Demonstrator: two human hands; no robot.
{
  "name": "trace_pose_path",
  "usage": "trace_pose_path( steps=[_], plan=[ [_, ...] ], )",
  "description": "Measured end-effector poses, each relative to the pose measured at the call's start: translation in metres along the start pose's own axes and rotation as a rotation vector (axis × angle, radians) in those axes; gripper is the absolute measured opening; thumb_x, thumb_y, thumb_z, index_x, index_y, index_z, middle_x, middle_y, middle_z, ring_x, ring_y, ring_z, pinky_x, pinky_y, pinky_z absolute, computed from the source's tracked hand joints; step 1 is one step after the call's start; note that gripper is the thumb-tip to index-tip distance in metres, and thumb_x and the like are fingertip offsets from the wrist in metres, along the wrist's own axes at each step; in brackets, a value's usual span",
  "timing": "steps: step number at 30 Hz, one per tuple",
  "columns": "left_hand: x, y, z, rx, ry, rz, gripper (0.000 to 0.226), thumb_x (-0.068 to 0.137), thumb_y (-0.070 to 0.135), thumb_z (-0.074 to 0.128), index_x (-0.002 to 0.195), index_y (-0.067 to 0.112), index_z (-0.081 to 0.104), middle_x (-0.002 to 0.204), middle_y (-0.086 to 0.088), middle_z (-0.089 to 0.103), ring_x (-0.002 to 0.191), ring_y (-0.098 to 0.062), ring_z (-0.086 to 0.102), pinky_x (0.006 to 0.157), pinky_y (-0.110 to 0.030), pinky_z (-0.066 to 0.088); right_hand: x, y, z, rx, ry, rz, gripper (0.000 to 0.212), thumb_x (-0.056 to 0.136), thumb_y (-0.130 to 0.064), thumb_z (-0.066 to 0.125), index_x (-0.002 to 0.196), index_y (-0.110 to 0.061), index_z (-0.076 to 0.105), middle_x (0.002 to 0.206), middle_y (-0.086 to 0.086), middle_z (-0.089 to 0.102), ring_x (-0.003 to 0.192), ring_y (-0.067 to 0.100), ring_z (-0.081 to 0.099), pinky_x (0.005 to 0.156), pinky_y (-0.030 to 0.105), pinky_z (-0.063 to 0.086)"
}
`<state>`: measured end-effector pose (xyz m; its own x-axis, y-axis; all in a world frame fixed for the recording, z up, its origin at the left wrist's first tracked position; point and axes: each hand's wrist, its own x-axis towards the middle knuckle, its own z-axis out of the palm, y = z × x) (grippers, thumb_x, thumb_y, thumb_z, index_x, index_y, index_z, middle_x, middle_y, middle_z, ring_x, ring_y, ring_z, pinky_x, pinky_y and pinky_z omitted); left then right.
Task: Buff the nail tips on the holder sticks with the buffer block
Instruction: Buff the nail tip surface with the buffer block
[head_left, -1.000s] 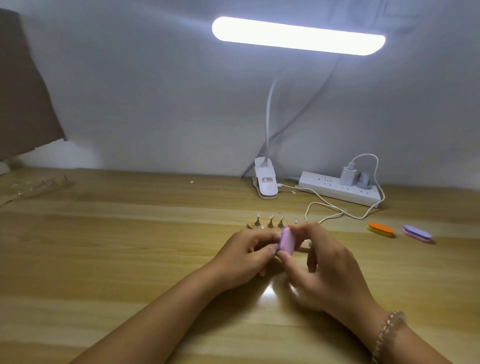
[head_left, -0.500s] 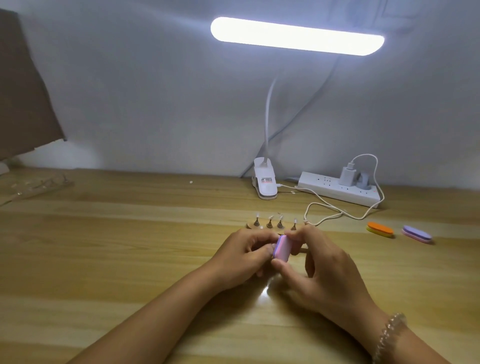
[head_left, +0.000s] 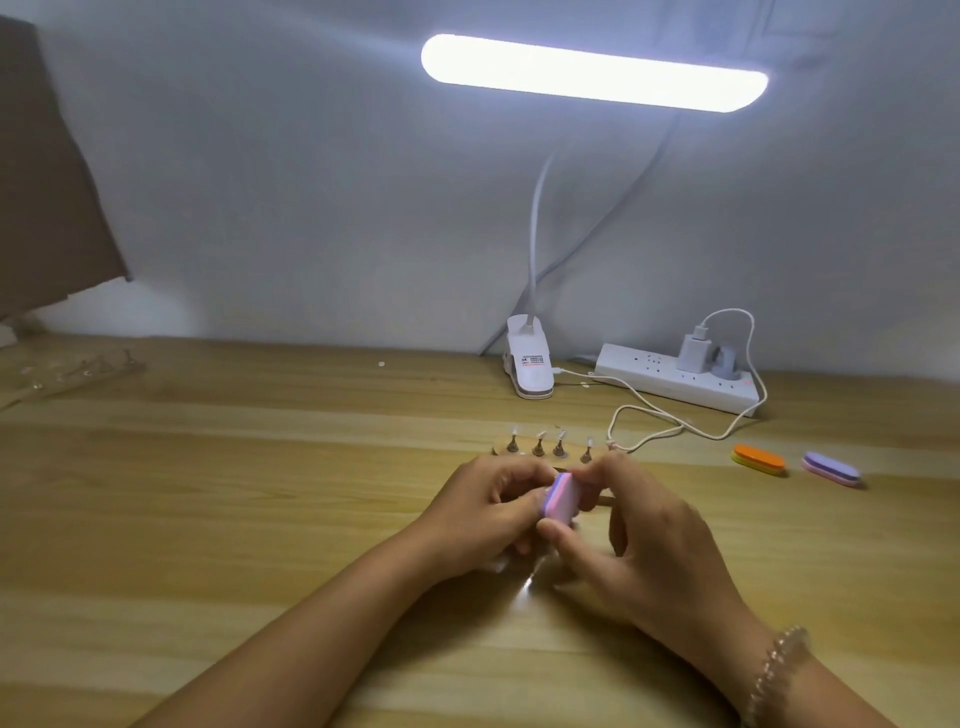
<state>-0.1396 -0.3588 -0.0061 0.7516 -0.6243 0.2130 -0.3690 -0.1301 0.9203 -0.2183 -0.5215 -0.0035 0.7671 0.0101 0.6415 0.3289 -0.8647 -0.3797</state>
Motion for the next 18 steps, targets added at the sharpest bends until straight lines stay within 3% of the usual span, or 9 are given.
trace_pose_path(
  steps=[2,5,9,13,16,18],
  plan=[
    [0.0,-0.001,0.0,0.01,0.012,-0.004,0.017,0.097,0.015,0.058,0.091,0.023,0.072,0.081,-0.015,0.072,0.05,-0.011,0.053,0.055,-0.047,0.044,0.002,0.002,0.0,0.044,0.003,0.038,0.035,0.073,-0.056,0.069,0.092,-0.029,0.056,0.078,-0.025,0.054,0.065,-0.014,0.049,0.055,0.007,0.031],
    [-0.001,0.001,-0.001,0.053,0.026,0.014,0.025,0.097,0.013,0.059,0.084,0.032,0.069,0.072,0.002,0.066,0.049,-0.009,0.056,0.055,-0.044,0.046,0.006,0.01,-0.003,0.078,0.047,0.113,0.034,0.076,-0.055,0.071,0.09,-0.027,0.057,0.082,-0.021,0.058,0.07,-0.006,0.053,0.059,0.02,0.04],
    [0.0,0.0,-0.001,0.048,0.024,-0.005,0.016,0.098,0.008,0.057,0.092,0.014,0.07,0.079,-0.016,0.071,0.053,-0.014,0.057,0.054,-0.045,0.047,0.0,0.002,0.0,0.037,0.005,0.005,0.034,0.074,-0.058,0.066,0.09,-0.029,0.055,0.081,-0.019,0.057,0.062,-0.007,0.049,0.052,0.01,0.032],
    [-0.001,0.001,0.0,0.078,0.034,0.004,0.025,0.098,0.009,0.059,0.085,0.028,0.068,0.066,0.008,0.065,0.049,-0.01,0.057,0.053,-0.047,0.047,0.006,0.01,-0.003,0.073,0.048,0.123,0.033,0.075,-0.051,0.076,0.088,-0.028,0.058,0.082,-0.019,0.057,0.068,-0.005,0.051,0.058,0.019,0.037],
    [-0.001,0.002,0.0,0.055,0.03,-0.013,0.022,0.098,0.006,0.057,0.089,0.022,0.069,0.074,-0.009,0.07,0.051,-0.012,0.056,0.054,-0.051,0.047,0.001,0.004,0.0,0.014,0.03,0.016,0.032,0.075,-0.051,0.073,0.09,-0.029,0.056,0.079,-0.026,0.049,0.067,-0.016,0.047,0.054,0.008,0.033],
    [-0.001,0.002,0.0,0.041,0.031,-0.015,0.022,0.099,0.007,0.056,0.09,0.021,0.07,0.08,-0.013,0.072,0.051,-0.012,0.056,0.054,-0.05,0.046,0.001,0.003,0.0,0.047,0.024,0.011,0.033,0.075,-0.054,0.07,0.089,-0.028,0.056,0.078,-0.026,0.05,0.068,-0.013,0.05,0.055,0.006,0.033]
  ],
)
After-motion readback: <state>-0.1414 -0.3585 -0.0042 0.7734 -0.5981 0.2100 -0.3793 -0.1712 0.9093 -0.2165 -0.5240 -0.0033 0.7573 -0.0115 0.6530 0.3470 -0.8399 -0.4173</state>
